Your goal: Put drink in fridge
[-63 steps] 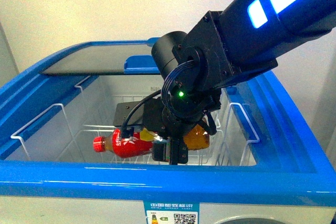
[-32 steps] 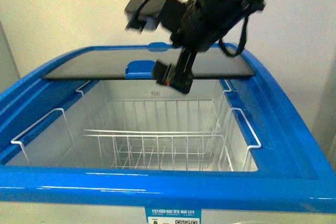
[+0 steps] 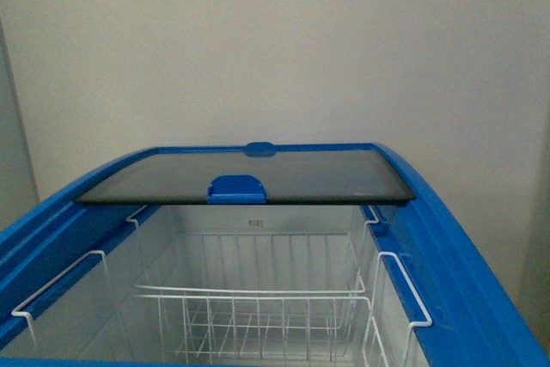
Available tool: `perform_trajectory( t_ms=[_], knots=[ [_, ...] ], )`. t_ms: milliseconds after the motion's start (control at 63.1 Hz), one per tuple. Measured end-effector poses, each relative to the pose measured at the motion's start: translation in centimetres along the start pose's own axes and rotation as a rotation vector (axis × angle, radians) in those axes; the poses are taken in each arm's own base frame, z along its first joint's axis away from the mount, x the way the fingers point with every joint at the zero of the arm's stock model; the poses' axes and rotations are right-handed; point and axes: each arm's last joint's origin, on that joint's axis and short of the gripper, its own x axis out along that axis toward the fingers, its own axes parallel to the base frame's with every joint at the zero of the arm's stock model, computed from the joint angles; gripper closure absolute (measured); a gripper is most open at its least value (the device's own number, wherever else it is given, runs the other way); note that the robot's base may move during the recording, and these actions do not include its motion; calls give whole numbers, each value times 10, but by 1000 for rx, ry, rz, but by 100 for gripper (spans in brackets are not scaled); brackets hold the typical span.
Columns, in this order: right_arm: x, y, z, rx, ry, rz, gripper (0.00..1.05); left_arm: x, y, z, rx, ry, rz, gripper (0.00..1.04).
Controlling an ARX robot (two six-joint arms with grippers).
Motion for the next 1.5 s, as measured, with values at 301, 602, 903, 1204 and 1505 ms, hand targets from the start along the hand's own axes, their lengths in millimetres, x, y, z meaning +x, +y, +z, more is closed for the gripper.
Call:
perform_trajectory(
  t_ms=[301,602,903,1204,1505],
  knots=[
    [-57,2,-105,138,-433,20,49,0,0,0,0,-1,0,8],
    [-25,-8,-172,121,-383,11,102,0,0,0,0,-1,0,8],
    [-14,-6,-198,121,-373,12,102,0,0,0,0,-1,0,8],
    [-10,-5,-207,121,-372,12,102,0,0,0,0,-1,0,8],
    [-7,-3,-216,121,-378,11,102,0,0,0,0,-1,0,8]
  ],
)
